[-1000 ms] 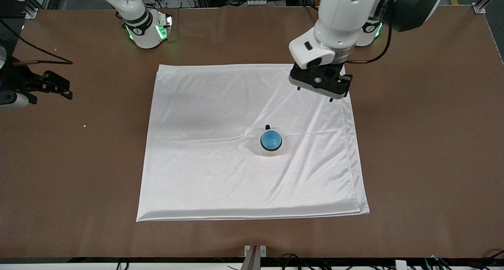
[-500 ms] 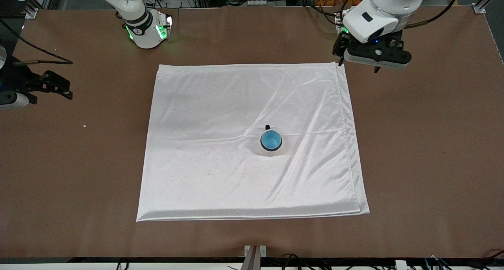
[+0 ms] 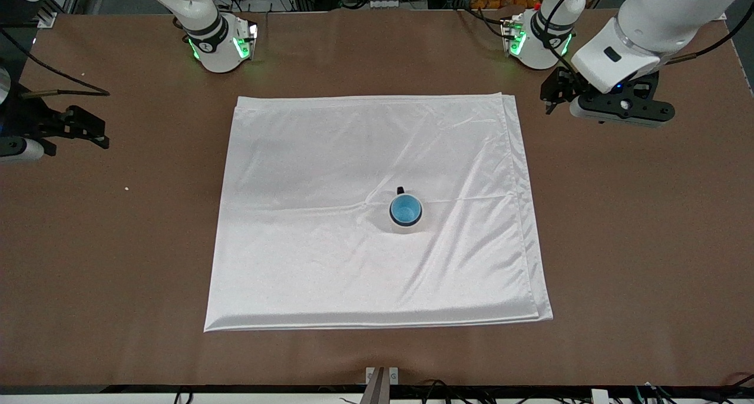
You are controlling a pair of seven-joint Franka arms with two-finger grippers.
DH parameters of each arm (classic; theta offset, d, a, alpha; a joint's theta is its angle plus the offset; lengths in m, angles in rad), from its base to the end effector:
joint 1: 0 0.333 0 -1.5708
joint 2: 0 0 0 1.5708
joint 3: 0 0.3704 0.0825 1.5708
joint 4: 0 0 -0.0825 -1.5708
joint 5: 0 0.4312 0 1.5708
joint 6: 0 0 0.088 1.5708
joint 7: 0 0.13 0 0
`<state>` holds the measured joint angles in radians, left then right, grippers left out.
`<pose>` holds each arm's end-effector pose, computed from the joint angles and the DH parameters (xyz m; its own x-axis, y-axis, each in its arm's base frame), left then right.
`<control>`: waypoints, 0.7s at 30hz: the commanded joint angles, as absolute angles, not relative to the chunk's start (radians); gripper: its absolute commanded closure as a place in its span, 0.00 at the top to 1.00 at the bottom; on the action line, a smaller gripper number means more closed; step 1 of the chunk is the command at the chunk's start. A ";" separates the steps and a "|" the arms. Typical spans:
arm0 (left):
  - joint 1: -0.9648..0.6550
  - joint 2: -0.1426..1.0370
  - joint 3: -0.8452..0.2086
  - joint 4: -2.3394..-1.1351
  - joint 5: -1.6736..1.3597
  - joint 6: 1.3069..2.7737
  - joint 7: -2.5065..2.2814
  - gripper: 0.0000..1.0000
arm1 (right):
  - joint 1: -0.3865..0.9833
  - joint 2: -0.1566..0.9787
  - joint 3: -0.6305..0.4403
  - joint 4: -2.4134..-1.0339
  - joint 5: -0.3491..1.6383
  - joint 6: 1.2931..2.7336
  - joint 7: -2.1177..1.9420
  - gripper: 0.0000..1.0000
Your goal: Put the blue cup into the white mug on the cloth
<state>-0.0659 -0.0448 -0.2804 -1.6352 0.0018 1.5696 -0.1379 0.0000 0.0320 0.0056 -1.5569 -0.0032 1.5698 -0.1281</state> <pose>0.5485 -0.2017 0.6479 0.9783 -0.2063 -0.0204 -0.2067 -0.9783 -0.0172 0.6124 0.0030 0.6436 0.9909 0.1333 -0.0193 0.1333 -0.9911 0.0005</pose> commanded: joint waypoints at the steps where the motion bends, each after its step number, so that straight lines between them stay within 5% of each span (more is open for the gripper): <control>1: -0.066 -0.052 -0.264 -1.638 -0.023 1.557 -0.121 1.00 | -0.009 0.009 0.012 -1.575 0.012 1.571 -0.143 1.00; 10: -0.207 -0.049 -0.074 -1.628 -0.021 1.559 -0.123 1.00 | -0.008 0.009 0.012 -1.575 0.012 1.574 -0.143 1.00; 21: -0.218 -0.023 -0.040 -1.595 -0.008 1.559 -0.138 1.00 | -0.009 0.009 0.012 -1.575 0.012 1.574 -0.143 1.00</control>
<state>-0.2108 -0.0435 -0.0559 -1.6264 0.0012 1.5692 -0.1379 0.0001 0.0320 0.0065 -1.5568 -0.0030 1.5698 -0.1285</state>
